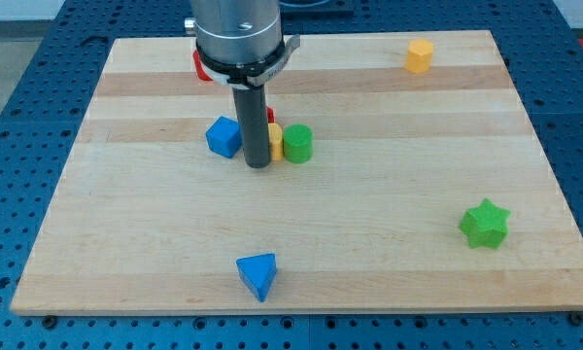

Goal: Push the blue triangle towards group of blocks

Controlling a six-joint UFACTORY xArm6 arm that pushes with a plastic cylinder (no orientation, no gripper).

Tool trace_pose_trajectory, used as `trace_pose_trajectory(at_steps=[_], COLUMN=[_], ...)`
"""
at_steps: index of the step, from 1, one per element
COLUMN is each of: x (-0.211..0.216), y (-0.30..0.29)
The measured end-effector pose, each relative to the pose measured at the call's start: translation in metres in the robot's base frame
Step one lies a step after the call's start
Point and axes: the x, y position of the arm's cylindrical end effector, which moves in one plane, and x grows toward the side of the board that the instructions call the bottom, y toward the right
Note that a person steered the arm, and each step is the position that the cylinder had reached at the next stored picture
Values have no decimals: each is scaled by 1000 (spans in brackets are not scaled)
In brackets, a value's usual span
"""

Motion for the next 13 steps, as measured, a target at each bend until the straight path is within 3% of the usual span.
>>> trace_pose_trajectory(at_steps=[2, 5, 6, 9, 11, 13], x=[15, 159, 174, 174, 170, 111], y=[70, 114, 112, 91, -16, -18])
